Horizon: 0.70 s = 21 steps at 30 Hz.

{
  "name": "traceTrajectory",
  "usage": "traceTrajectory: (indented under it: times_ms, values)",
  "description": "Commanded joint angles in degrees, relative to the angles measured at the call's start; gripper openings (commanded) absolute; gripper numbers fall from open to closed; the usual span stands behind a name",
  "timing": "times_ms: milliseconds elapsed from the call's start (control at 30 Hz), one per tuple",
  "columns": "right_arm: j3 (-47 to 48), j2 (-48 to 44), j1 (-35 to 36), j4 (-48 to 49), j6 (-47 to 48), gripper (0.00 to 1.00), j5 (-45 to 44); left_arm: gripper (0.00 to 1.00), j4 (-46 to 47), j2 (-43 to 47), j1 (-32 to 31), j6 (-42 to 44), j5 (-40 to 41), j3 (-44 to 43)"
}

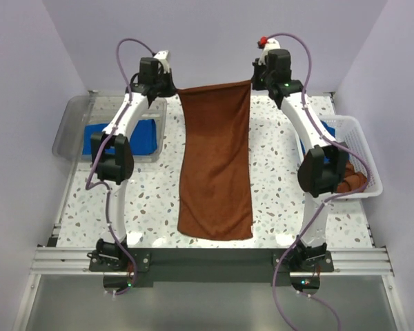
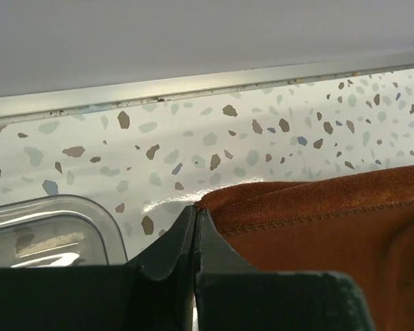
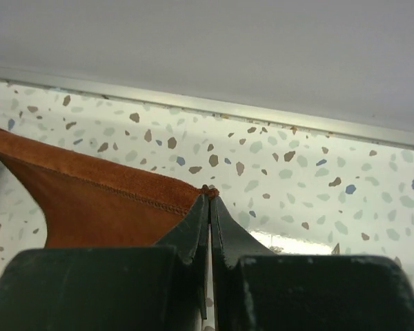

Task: Fold and stack the towels
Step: Flatten out the crumpled towel

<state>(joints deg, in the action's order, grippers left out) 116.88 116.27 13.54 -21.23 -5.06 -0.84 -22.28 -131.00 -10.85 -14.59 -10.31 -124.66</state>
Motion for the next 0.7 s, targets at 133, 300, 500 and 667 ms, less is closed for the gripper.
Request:
traceTrajectory:
  times_ms: [133,300,500,667]
  values:
    - [6.3,2.7,-1.7,3.4,0.2,0.00,-1.1,0.00,6.4,0.7,3.4,-1.9,-3.2,-4.4]
    - [1.4,0.4,-2.2,5.8,-1.2,0.00,0.1,0.00,8.6,3.7,3.8,-3.5,-4.6,0.7]
    - [-4.0,-4.7,-2.2,1.3,-2.2,0.00,2.9,0.00,6.1,7.9,3.8,-7.2,-10.4,6.3]
    - [-12.5,-10.8,-2.2,-6.6,-4.5,0.00,4.6,0.00,0.1,15.2,3.8,-11.4,-11.2,14.3]
